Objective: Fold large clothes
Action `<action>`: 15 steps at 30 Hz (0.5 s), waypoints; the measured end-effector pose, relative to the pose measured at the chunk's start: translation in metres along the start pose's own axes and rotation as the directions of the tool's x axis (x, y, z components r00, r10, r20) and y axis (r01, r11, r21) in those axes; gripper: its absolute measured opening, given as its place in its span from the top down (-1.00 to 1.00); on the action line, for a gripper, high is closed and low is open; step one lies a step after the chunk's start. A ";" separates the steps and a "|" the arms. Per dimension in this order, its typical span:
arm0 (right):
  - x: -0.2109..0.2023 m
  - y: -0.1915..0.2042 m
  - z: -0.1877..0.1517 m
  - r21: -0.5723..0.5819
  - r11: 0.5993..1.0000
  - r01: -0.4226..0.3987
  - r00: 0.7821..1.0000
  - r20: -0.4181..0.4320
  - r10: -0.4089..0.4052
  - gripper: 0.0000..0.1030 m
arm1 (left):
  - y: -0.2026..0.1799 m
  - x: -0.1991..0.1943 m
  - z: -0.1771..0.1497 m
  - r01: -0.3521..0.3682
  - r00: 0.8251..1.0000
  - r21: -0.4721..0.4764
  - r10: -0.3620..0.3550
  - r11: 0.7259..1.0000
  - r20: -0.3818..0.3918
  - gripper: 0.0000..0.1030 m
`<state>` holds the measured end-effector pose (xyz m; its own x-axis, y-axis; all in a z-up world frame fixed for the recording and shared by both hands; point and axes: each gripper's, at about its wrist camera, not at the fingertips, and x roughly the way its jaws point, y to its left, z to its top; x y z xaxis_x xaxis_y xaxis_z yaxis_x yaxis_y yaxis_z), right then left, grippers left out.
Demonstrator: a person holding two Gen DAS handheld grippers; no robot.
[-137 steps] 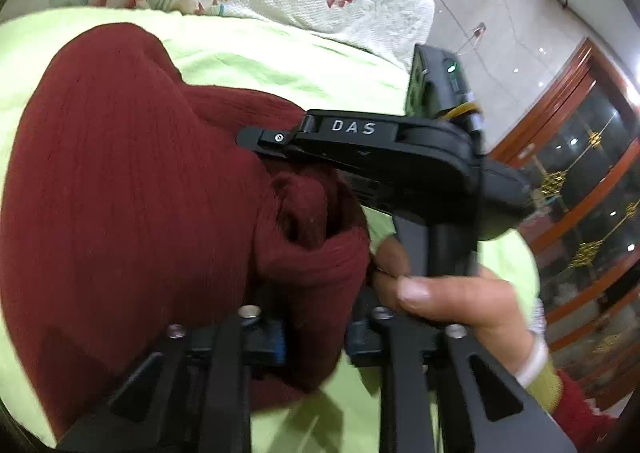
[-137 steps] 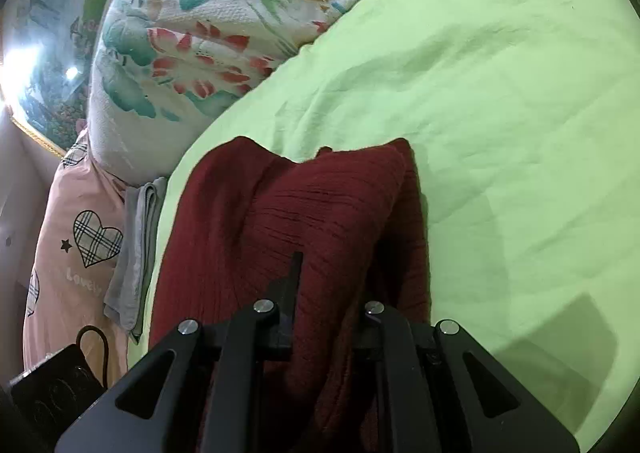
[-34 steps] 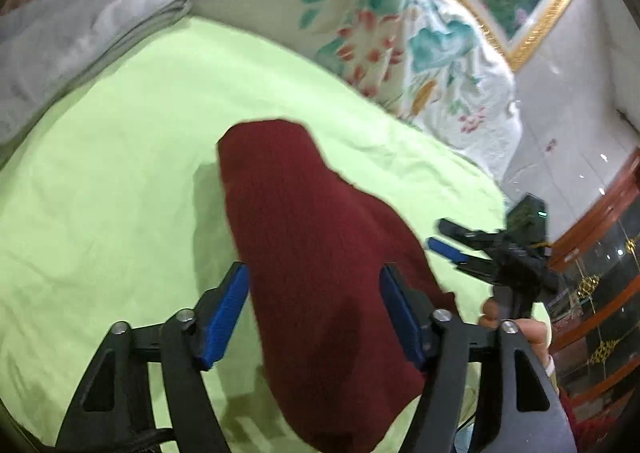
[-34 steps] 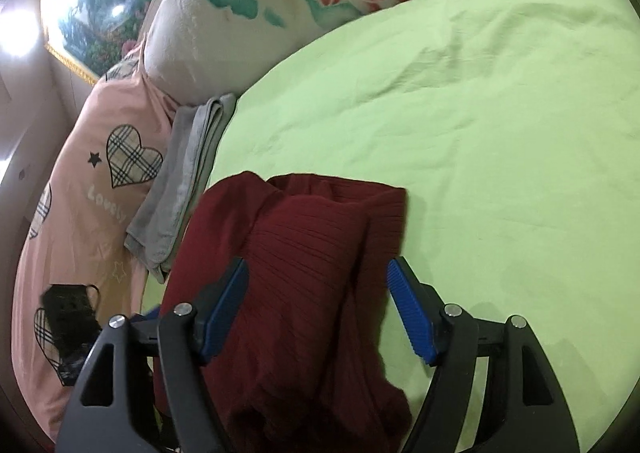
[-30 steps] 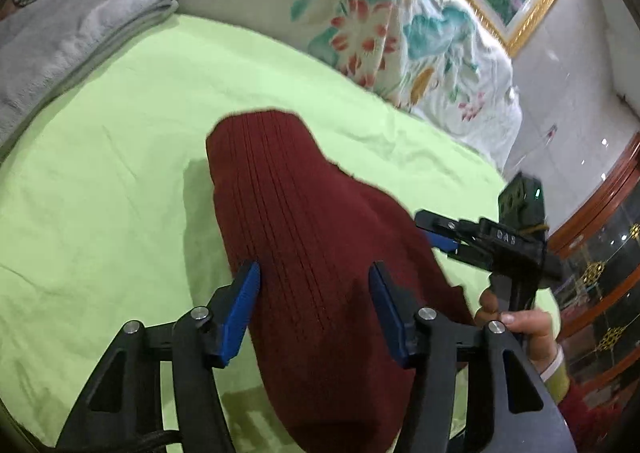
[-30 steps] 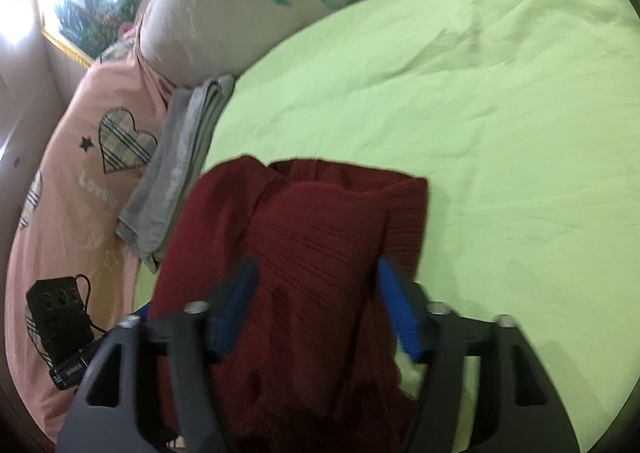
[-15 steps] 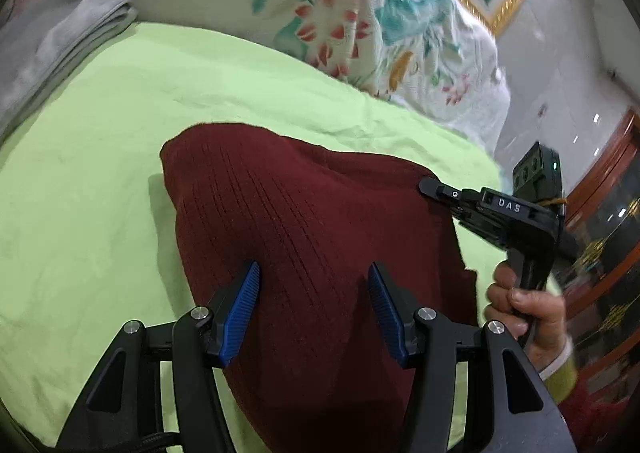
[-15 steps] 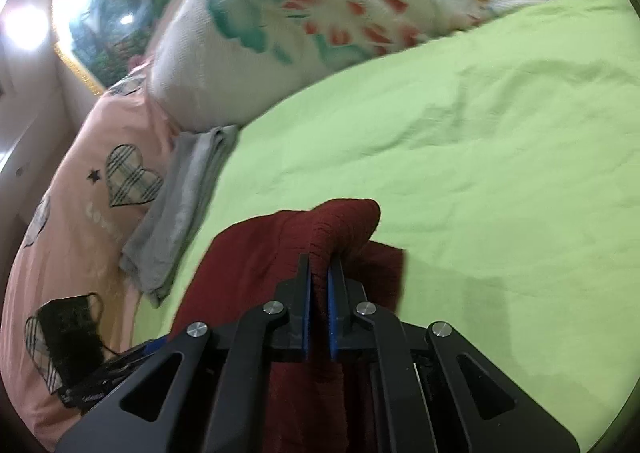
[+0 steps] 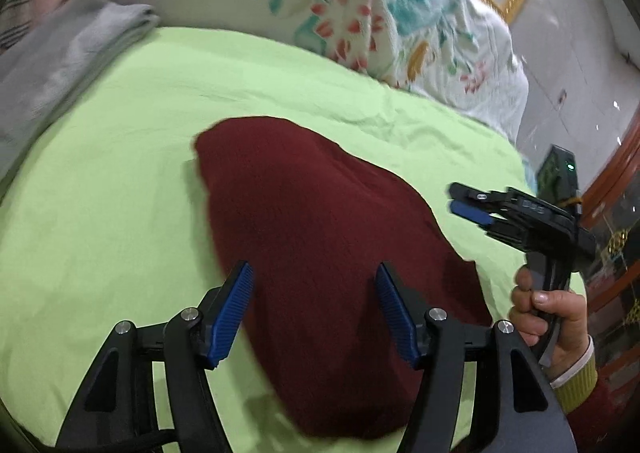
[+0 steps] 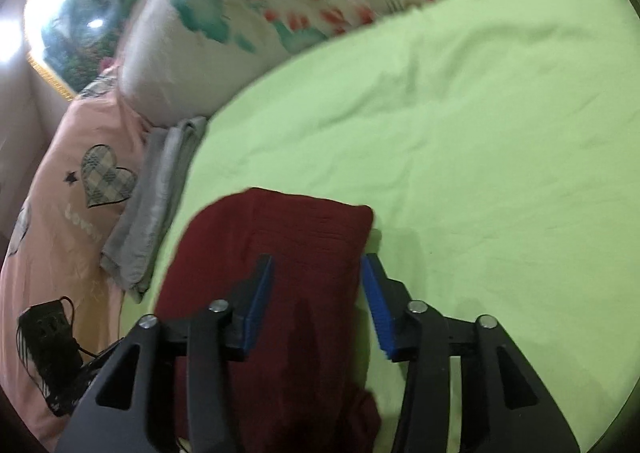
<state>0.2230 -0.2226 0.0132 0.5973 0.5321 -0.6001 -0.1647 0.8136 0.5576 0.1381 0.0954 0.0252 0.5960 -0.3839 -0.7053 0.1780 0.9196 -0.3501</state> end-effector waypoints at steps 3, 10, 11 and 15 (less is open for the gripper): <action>-0.021 0.017 -0.017 -0.032 0.998 -0.059 0.998 -0.001 0.059 0.07 | 0.005 -0.025 -0.025 -0.040 0.999 -0.007 0.040 0.999 0.022 -0.25; -0.022 0.056 -0.078 -0.154 0.975 -0.159 0.984 -0.109 0.143 0.05 | -0.018 -0.030 -0.080 -0.161 0.987 0.125 0.160 0.979 0.019 -0.26; -0.020 0.060 -0.083 -0.170 0.972 -0.163 0.982 -0.123 0.143 0.05 | -0.022 -0.027 -0.080 -0.172 0.985 0.137 0.169 0.976 0.029 -0.26; -0.012 0.059 -0.097 -0.157 0.974 -0.161 0.979 -0.152 0.138 0.05 | -0.037 -0.018 -0.085 -0.221 0.975 0.201 0.212 0.954 0.064 -0.26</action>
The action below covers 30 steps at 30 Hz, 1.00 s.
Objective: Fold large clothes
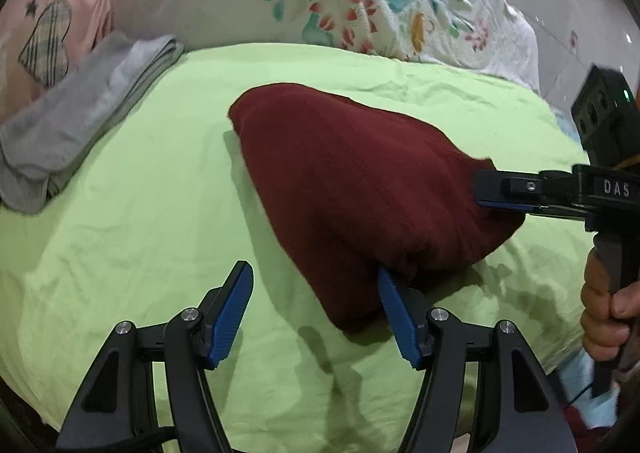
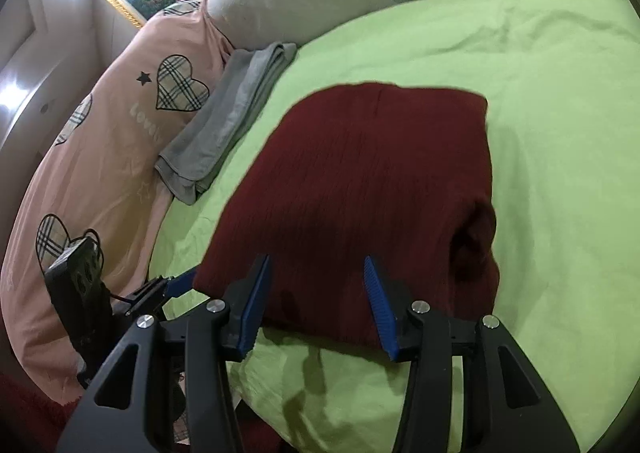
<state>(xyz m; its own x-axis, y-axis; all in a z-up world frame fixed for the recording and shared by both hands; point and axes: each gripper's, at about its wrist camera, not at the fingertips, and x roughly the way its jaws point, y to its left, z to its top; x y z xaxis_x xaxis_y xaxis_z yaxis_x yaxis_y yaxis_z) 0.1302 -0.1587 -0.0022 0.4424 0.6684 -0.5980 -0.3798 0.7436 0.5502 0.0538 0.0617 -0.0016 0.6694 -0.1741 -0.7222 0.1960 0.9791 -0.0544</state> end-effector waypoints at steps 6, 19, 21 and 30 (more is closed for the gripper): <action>0.004 -0.017 -0.006 0.068 0.998 0.005 1.000 0.006 -0.005 0.05 | -0.013 -0.003 -0.006 0.043 0.999 0.013 -0.043 0.999 -0.013 -0.30; 0.016 -0.048 -0.007 0.111 0.990 0.087 0.996 -0.005 -0.087 0.09 | -0.024 0.024 -0.012 -0.098 0.994 0.089 0.102 0.991 -0.044 0.50; 0.016 -0.050 -0.006 0.115 0.989 0.091 0.996 -0.007 -0.091 0.09 | -0.019 0.019 -0.012 -0.047 0.997 0.075 0.052 0.996 -0.065 0.44; -0.015 -0.024 0.008 0.062 0.998 0.016 0.999 0.032 -0.018 0.06 | 0.028 -0.041 0.025 0.326 0.943 0.047 -0.329 0.944 0.060 0.27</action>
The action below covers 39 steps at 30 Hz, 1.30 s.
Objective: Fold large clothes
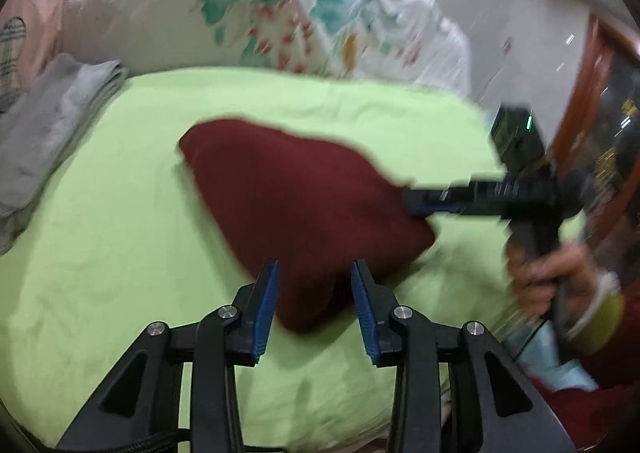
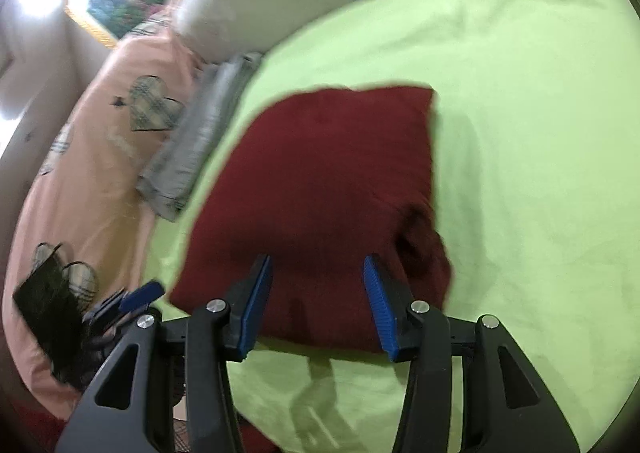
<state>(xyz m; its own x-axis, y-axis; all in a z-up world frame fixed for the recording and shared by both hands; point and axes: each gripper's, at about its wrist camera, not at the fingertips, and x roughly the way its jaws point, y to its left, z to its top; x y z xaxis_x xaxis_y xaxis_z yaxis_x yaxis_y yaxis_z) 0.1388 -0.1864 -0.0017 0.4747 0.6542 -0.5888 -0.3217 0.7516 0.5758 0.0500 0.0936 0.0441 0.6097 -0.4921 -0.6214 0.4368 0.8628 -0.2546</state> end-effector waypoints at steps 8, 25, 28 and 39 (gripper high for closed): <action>0.014 -0.002 0.004 0.027 0.999 0.024 1.000 -0.007 -0.023 0.18 | 0.009 0.070 0.024 0.310 0.946 -0.070 -0.315 0.948 -0.081 0.33; 0.029 -0.048 0.010 0.082 0.988 0.131 0.990 -0.064 -0.126 0.95 | 0.001 0.117 -0.005 0.187 0.957 -0.117 -0.208 0.975 -0.204 0.97; 0.016 -0.033 0.009 0.051 0.992 0.111 0.993 -0.041 -0.109 0.94 | 0.008 0.083 -0.007 0.222 0.957 -0.128 -0.241 0.967 -0.160 0.76; 0.026 0.013 -0.006 -0.089 0.995 -0.036 0.996 -0.084 0.029 0.94 | 0.028 0.055 -0.010 0.240 0.963 -0.143 -0.254 0.960 -0.090 0.24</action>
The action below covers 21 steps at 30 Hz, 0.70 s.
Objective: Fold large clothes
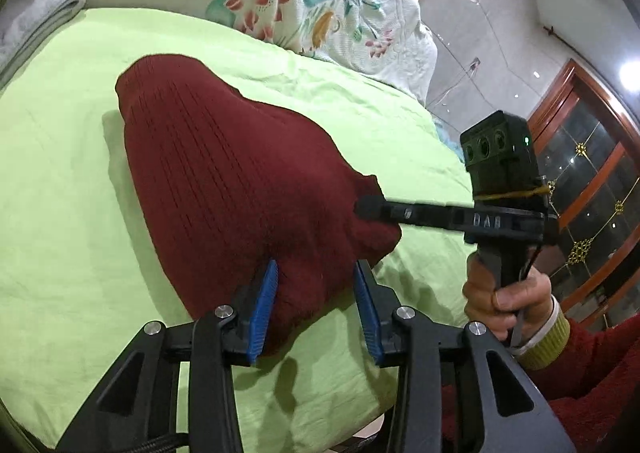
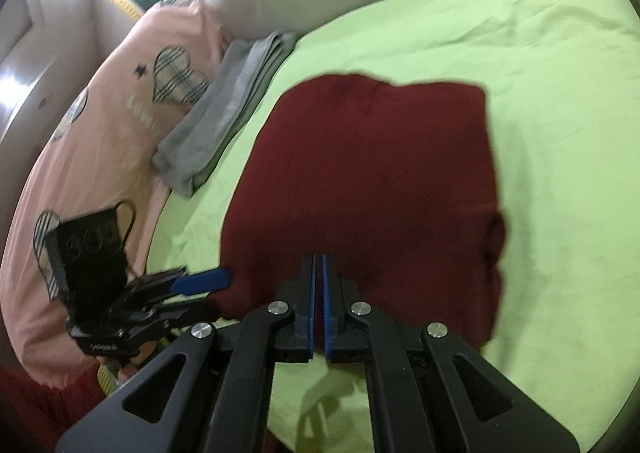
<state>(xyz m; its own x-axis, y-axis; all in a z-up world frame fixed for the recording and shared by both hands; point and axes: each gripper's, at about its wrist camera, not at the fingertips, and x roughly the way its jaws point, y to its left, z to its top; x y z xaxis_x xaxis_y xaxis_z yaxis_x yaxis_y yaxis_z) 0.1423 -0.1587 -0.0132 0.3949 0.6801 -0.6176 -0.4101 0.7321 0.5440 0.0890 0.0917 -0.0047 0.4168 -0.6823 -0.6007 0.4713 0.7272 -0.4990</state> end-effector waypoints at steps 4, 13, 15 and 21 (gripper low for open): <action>0.019 -0.024 -0.010 0.032 0.988 0.148 0.987 -0.063 -0.146 0.96 | 0.012 0.019 -0.004 0.011 0.999 -0.032 -0.012 0.999 -0.031 0.44; 0.014 -0.043 -0.012 0.117 0.988 0.099 0.994 -0.056 -0.093 1.00 | 0.005 0.021 -0.011 -0.065 0.996 -0.014 0.064 0.998 -0.055 0.57; 0.005 -0.034 -0.007 0.115 0.990 0.081 0.996 -0.039 -0.076 0.94 | -0.001 0.013 -0.007 -0.076 0.996 -0.003 0.075 0.997 -0.039 0.56; -0.014 -0.014 0.031 0.084 0.995 0.059 0.995 0.080 -0.066 0.94 | 0.000 -0.026 0.031 -0.133 0.986 -0.024 0.135 0.991 0.103 0.32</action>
<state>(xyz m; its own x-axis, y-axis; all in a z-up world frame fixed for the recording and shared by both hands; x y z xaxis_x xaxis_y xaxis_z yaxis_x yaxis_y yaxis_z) 0.1674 -0.1773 0.0057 0.4854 0.6315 -0.6046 -0.3155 0.7715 0.5525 0.1022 0.1075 0.0305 0.5543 -0.5823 -0.5947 0.3927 0.8130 -0.4299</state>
